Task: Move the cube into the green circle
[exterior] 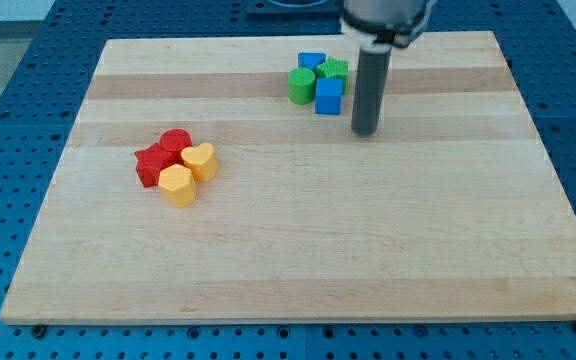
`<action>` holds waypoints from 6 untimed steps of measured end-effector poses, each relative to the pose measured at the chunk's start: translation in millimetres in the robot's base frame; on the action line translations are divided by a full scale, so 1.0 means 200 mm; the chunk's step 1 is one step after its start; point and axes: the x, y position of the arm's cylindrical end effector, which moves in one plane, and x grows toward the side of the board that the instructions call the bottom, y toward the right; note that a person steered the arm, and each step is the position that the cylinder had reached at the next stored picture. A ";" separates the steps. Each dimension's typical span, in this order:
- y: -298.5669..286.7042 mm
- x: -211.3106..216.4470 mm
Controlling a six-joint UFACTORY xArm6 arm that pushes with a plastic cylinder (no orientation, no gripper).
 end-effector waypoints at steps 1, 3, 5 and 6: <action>-0.01 -0.15; -0.64 -0.06; -0.06 -0.13; 0.30 -0.31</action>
